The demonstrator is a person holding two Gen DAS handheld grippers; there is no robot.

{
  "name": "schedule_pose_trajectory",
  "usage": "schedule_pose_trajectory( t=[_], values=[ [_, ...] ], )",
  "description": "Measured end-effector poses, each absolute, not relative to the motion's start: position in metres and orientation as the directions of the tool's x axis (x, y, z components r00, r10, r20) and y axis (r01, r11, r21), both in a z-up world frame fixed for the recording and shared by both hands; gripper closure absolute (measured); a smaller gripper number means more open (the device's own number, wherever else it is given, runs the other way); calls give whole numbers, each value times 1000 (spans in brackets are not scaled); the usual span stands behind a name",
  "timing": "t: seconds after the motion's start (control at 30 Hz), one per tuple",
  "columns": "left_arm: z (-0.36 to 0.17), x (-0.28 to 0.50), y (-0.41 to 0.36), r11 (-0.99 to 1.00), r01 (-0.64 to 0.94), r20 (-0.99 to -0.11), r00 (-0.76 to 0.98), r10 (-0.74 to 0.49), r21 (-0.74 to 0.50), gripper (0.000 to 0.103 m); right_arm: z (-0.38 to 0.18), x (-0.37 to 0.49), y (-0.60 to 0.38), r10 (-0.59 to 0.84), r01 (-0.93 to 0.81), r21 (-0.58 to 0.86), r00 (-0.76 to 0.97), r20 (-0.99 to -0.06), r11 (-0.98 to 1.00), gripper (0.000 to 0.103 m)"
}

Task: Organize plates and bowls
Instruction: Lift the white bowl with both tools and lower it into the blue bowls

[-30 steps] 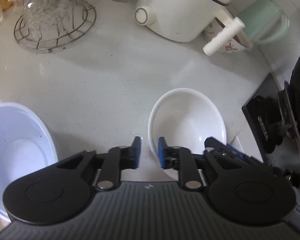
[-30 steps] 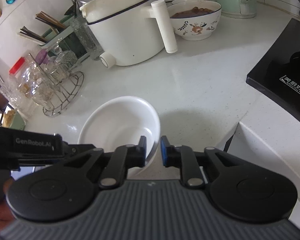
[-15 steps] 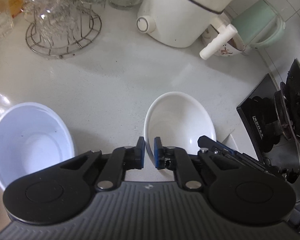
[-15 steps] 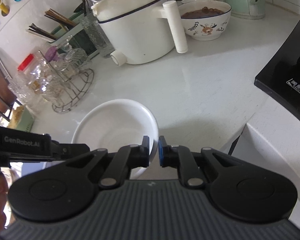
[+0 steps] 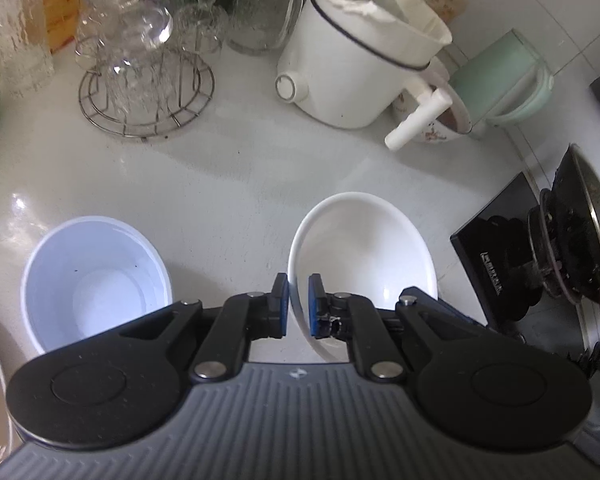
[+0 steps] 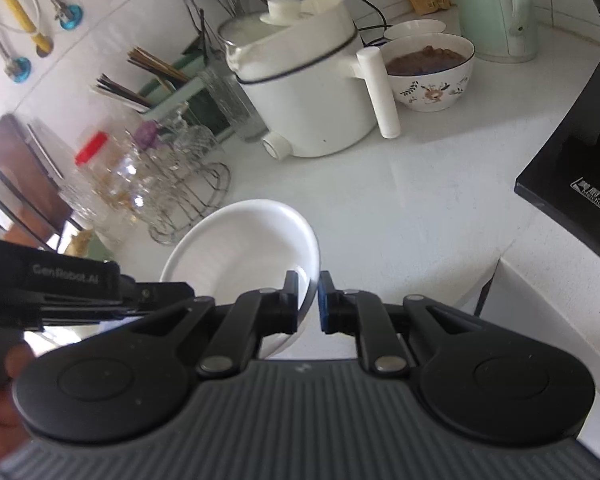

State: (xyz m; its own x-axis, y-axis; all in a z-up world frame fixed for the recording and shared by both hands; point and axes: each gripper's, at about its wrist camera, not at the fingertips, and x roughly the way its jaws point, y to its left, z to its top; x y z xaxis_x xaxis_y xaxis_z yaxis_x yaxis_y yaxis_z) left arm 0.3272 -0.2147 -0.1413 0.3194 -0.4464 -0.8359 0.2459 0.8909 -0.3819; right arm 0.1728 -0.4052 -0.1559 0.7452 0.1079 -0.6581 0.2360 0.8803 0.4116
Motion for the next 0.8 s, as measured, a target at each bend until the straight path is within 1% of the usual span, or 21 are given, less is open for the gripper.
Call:
schedule_pose_trajectory(
  t=[0.17,0.37,0.63,0.8],
  values=[
    [-113,318,-214,885,285,-815,359,-455,-368,92,-135,161,-404,108,227,438,778,-618,870,89],
    [-94,313,-208,880,303,-800,381,-463,-365,92,-122,156,-402,121,218,463,793,-597,859,89],
    [-78,316,-195,867,321,-795,363,-485,-382,91,-110,155,-392,112,233,460,786,-607,857,89],
    [-71,323,-171,871,290,-796,363,-484,-397,91,-102,160,-375,131,212,461,784,-607,862,88]
  ],
)
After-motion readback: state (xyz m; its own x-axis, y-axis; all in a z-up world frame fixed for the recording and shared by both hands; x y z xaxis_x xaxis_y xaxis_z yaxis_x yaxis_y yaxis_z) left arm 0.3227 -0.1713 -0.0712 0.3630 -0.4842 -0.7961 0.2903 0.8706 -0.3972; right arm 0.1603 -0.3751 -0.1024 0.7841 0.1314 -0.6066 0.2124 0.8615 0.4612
